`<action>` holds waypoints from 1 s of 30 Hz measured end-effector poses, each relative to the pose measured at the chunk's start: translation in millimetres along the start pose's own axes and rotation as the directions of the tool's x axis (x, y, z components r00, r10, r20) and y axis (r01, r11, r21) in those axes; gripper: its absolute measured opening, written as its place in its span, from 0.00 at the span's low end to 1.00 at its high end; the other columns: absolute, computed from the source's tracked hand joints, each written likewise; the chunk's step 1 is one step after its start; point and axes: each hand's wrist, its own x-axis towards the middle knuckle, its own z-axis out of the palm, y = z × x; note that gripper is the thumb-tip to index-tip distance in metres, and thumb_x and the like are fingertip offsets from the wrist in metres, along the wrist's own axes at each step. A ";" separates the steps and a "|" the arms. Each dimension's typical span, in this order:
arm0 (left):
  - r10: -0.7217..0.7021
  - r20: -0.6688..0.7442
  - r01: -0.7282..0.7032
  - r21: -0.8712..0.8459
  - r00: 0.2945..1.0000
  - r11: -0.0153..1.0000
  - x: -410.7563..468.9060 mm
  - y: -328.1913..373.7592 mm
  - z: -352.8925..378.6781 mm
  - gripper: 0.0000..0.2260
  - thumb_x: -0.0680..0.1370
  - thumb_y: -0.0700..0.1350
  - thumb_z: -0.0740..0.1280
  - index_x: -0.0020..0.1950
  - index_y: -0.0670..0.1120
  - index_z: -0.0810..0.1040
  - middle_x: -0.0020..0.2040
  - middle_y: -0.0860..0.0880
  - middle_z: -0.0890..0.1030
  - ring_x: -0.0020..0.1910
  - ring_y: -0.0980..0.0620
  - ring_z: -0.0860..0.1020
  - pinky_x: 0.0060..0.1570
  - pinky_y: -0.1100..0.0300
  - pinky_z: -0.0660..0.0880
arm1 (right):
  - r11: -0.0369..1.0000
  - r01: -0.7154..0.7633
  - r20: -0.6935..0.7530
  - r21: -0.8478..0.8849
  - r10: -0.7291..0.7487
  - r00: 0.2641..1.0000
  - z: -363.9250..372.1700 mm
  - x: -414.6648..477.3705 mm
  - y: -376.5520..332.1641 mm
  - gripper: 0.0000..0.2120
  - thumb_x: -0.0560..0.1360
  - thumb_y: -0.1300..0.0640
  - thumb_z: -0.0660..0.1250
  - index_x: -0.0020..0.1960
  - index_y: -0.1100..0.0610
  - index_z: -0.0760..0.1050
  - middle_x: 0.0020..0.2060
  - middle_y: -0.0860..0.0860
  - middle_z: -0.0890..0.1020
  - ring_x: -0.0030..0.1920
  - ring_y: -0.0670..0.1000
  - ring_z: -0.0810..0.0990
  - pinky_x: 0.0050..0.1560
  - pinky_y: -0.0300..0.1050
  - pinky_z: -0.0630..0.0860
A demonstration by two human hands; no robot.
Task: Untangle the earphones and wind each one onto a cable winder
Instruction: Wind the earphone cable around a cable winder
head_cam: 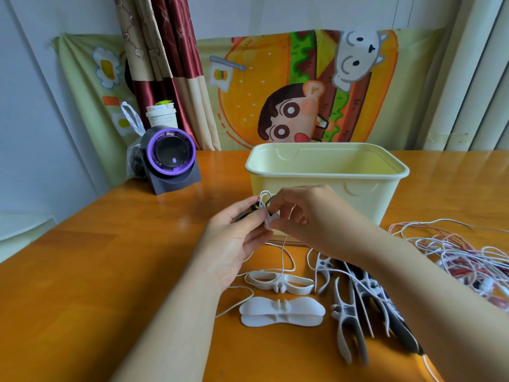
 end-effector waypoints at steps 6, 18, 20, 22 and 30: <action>-0.030 -0.007 0.030 0.020 1.000 0.999 0.0 -0.9 -2.4 0.17 0.75 0.38 0.69 0.63 0.42 0.77 0.43 0.47 0.86 0.41 0.52 0.85 0.37 0.63 0.80 | 0.997 0.050 0.005 -0.055 -0.049 0.999 1.1 0.7 -0.2 0.06 0.73 0.54 0.70 0.50 0.54 0.80 0.36 0.46 0.77 0.35 0.43 0.75 0.40 0.40 0.74; 0.004 -0.113 -0.004 0.002 0.994 1.000 0.0 -5.1 -0.9 0.05 0.75 0.43 0.70 0.51 0.46 0.82 0.44 0.47 0.86 0.41 0.54 0.84 0.43 0.62 0.77 | 0.994 0.028 -0.087 0.101 -0.020 0.996 11.5 -1.1 1.3 0.11 0.70 0.57 0.74 0.52 0.54 0.80 0.34 0.42 0.78 0.37 0.41 0.76 0.38 0.31 0.72; -0.001 -0.153 -0.009 -0.066 0.988 0.998 0.3 -5.0 1.1 0.05 0.75 0.44 0.70 0.50 0.46 0.82 0.43 0.48 0.86 0.39 0.55 0.84 0.38 0.64 0.77 | 0.991 0.004 -0.145 0.136 0.016 0.989 14.5 -2.1 -0.5 0.13 0.69 0.55 0.76 0.51 0.52 0.77 0.35 0.42 0.77 0.36 0.43 0.76 0.37 0.34 0.73; -0.029 -0.174 -0.001 -0.168 0.984 0.986 -0.2 -5.3 3.7 0.05 0.75 0.44 0.70 0.49 0.45 0.82 0.42 0.47 0.85 0.35 0.57 0.83 0.33 0.67 0.77 | 0.992 0.011 -0.219 0.124 0.017 0.976 21.9 -3.1 -3.4 0.13 0.68 0.55 0.76 0.49 0.52 0.75 0.37 0.45 0.77 0.36 0.46 0.77 0.37 0.41 0.75; -0.131 -0.168 0.058 -0.385 0.977 0.921 -3.9 -10.5 12.1 0.12 0.76 0.46 0.70 0.57 0.43 0.81 0.41 0.48 0.85 0.35 0.57 0.83 0.33 0.66 0.78 | 0.963 0.022 -0.420 0.270 0.097 0.902 44.7 -5.3 -5.5 0.07 0.69 0.61 0.75 0.45 0.58 0.80 0.39 0.48 0.81 0.37 0.45 0.79 0.39 0.36 0.77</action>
